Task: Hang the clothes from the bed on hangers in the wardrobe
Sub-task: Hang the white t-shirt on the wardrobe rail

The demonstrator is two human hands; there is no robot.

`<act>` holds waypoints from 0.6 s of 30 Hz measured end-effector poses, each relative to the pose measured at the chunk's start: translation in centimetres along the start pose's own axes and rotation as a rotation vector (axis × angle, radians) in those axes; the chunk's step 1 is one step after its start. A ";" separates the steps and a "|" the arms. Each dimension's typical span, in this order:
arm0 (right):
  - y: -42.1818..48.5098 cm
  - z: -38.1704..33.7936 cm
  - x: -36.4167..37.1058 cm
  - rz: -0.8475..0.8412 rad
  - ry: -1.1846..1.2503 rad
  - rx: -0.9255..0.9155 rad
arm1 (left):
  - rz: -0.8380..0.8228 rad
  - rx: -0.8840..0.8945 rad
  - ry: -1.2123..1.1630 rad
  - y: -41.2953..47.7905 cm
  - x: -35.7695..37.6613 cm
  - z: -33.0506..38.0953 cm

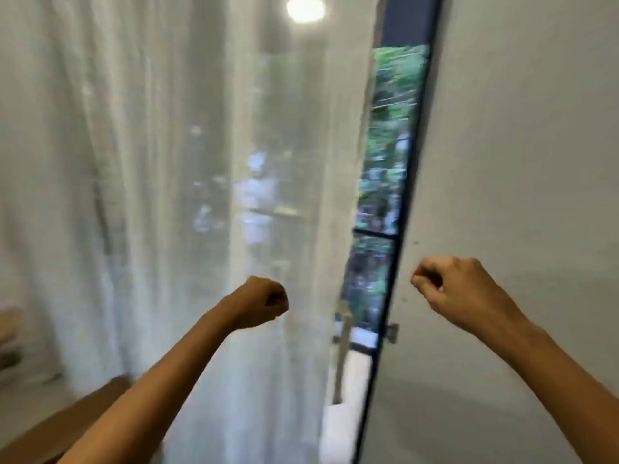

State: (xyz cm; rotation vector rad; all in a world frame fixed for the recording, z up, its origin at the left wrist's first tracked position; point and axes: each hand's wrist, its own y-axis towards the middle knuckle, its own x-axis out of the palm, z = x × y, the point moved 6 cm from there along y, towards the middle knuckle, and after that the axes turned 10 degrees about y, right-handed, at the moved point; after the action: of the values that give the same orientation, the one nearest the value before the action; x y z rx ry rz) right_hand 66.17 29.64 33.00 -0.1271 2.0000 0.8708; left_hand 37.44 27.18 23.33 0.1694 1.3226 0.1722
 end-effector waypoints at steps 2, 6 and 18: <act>0.4 -6.3 8.0 -0.097 0.114 -0.107 | -0.008 -0.210 0.012 -7.6 -0.2 -10.3; -1.8 -19.3 23.5 -0.369 0.313 -0.275 | -0.027 -0.567 0.092 -24.7 -0.2 -25.2; -16.3 -53.4 50.0 -1.048 0.419 -0.774 | 0.075 -1.344 -0.129 -60.1 2.5 -38.4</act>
State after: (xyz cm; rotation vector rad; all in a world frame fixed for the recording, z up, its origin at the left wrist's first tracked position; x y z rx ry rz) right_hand 6.37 -3.65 2.58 -1.7245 1.4679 0.8595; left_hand 2.48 -29.88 -1.33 -0.8916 0.8461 1.0404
